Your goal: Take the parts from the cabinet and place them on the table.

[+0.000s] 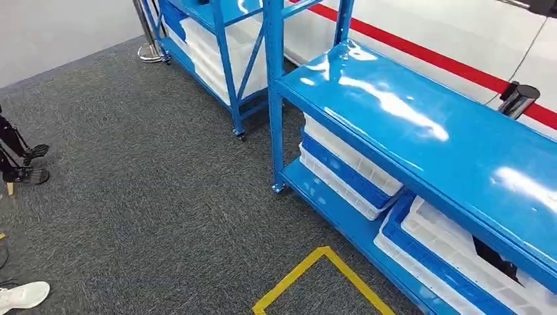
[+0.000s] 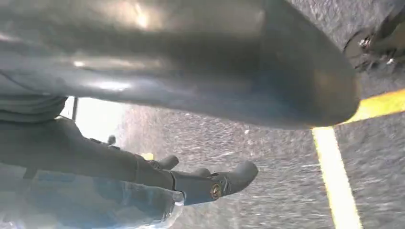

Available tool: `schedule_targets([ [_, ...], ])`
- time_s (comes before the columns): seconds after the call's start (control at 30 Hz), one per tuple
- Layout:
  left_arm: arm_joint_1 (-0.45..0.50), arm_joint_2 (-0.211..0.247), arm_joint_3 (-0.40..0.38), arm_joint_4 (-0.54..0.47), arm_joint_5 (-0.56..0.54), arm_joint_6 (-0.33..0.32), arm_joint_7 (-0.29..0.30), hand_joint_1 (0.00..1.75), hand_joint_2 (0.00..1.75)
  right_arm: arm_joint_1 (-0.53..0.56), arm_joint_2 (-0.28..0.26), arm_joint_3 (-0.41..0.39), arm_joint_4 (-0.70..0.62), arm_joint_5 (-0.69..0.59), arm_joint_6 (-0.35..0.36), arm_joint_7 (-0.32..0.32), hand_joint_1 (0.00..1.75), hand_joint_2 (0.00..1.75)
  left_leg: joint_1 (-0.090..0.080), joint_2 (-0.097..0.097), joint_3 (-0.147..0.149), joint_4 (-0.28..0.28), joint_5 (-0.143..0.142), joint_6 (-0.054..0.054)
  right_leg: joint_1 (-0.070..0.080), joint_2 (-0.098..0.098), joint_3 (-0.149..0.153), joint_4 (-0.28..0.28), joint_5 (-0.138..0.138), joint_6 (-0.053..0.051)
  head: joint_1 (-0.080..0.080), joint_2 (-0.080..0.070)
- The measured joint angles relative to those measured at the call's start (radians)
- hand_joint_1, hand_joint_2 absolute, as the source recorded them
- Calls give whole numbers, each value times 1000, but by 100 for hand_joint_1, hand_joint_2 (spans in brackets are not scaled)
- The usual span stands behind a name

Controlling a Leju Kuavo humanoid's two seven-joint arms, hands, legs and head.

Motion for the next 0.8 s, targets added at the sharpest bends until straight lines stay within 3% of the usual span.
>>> schedule_targets([
  [0.03, 3, 0, 0, 0, -3, 0, 1, 0, 0, -1, 0, -1, 0, 0, 0, 0, 0, 0, 0, -11, -44, 94, -45, -1, 5, 14, -2, 0, 2, -4, -1, 0],
  [0.07, 4, 0, 0, 0, -3, 0, 2, 0, 0, -1, 0, -2, 0, 1, 0, 2, 0, 0, 0, -14, -80, 165, -67, 0, 7, 28, -3, 1, 2, -4, 0, 0],
  [0.1, 5, 0, 0, 0, -3, 0, 3, 0, 0, 1, 0, -2, 0, 1, 0, 5, 0, 0, 0, -14, -103, 201, -66, 1, 10, 42, -2, 1, 2, -4, 0, 0],
  [0.13, 5, 0, 0, 0, -4, 0, 3, 0, 0, 2, 0, -3, 0, 2, 0, 5, 0, 0, 0, -15, -102, 185, -39, 4, 12, 56, 0, 1, 2, -3, 0, 0],
  [0.2, 5, 0, 0, 0, -4, 1, 7, 0, 0, 2, 1, -4, 0, 3, 0, 5, 0, 0, 0, -25, -49, 52, 53, 14, 12, 85, 5, 1, 2, -3, 0, 0],
  [0.23, 5, 2, 0, 0, -4, 1, 7, 0, 0, 1, 1, -4, 0, 4, 0, 4, 0, 0, 0, -52, -11, -39, 100, 21, 12, 99, 7, 1, 2, -3, 0, 0],
  [0.27, 5, 4, 0, 0, -4, 1, 7, 0, 0, 1, 3, -4, 0, 6, 0, 4, 0, 0, 0, -107, 9, -91, 107, 28, 13, 108, 3, 2, 1, -1, 1, 0],
  [0.3, 5, 4, 0, 0, -4, 2, 7, 0, 0, -2, 3, -4, 0, 10, 0, 3, 0, 0, 0, -94, 11, -101, 107, 25, 20, 121, -3, 5, 1, 4, 1, 0],
  [0.37, 5, 3, 0, 0, -2, 3, 8, 0, 0, 0, 3, -4, 0, 15, 1, -3, 0, 0, -11, -76, 10, -99, 107, 30, 14, 138, -15, 0, 6, 19, 1, 0],
  [0.4, 4, 2, 0, 0, 1, 5, 7, 0, 0, 5, 3, -4, 0, 17, 1, -5, 0, 0, -13, -66, 12, -105, 111, 37, 12, 146, -22, -3, 8, 25, 0, 0],
  [0.43, 3, -4, 0, 0, 5, 7, 7, 0, 0, 4, -3, -4, 0, 19, 2, -6, 0, 0, 2, -47, 17, -123, 123, 49, 17, 144, -19, 10, 5, 30, 1, 0],
  [0.47, 4, -3, 1, 0, 6, 11, 6, 0, 0, 3, -1, -4, 0, 19, 3, -7, 0, 0, -4, -39, 20, -132, 125, 56, 18, 91, -39, 39, -16, 26, 2, 0],
  [0.5, 4, -3, 1, 0, 6, 14, 6, 0, 0, 2, -1, -4, 0, 20, 5, -10, 0, 0, -5, -22, 20, -132, 128, 60, 17, 52, -75, 109, -58, 20, 10, 0],
  [0.57, 7, -5, 1, 0, 6, 16, 7, 0, 0, -1, -3, -4, 0, 20, 5, -10, 0, 0, -9, 7, 16, -132, 127, 60, 16, 30, -152, 266, -124, 18, 10, 0],
  [0.6, 7, -5, 1, 0, 6, 16, 7, 0, 0, -1, -4, -4, 0, 20, 6, -10, 0, 0, -9, 21, 14, -131, 127, 60, 14, 28, -175, 317, -137, 25, 10, 0],
  [0.63, 7, -6, 1, 0, 6, 16, 7, 0, 0, 1, -5, -4, 0, 20, 6, -10, 0, 0, -8, 35, 14, -131, 127, 59, 11, 25, -171, 316, -130, 34, 10, 0],
  [0.67, 7, -7, 1, 0, 6, 16, 8, 0, 0, 3, -6, -4, 0, 20, 6, -10, 0, 0, -7, 46, 15, -131, 126, 57, 7, 21, -141, 261, -106, 48, 10, 0],
  [0.7, 7, -10, 1, 0, 6, 16, 8, 0, 0, 4, -8, -4, 0, 20, 6, -10, 0, 0, -6, 57, 16, -130, 124, 54, 4, 10, -92, 174, -73, 60, 10, 0],
  [0.73, 7, -11, 1, 0, 5, 16, 8, 0, 0, 4, -9, -4, 0, 19, 6, -9, 0, 0, -5, 67, 19, -128, 122, 49, -1, -19, -32, 66, -40, 71, 10, 0],
  [0.77, 7, -10, 1, 0, 5, 16, 8, 0, 0, 1, -8, -4, 0, 19, 6, -9, 0, 0, -11, 76, 23, -124, 118, 42, -4, -75, 7, -6, -25, 70, 12, 0],
  [0.8, 9, -10, 1, 0, 5, 16, 9, 0, 0, -4, -6, -4, 0, 19, 6, -9, 0, 0, -16, 86, 24, -120, 109, 31, 7, -82, 10, -6, -12, 60, 13, 0],
])
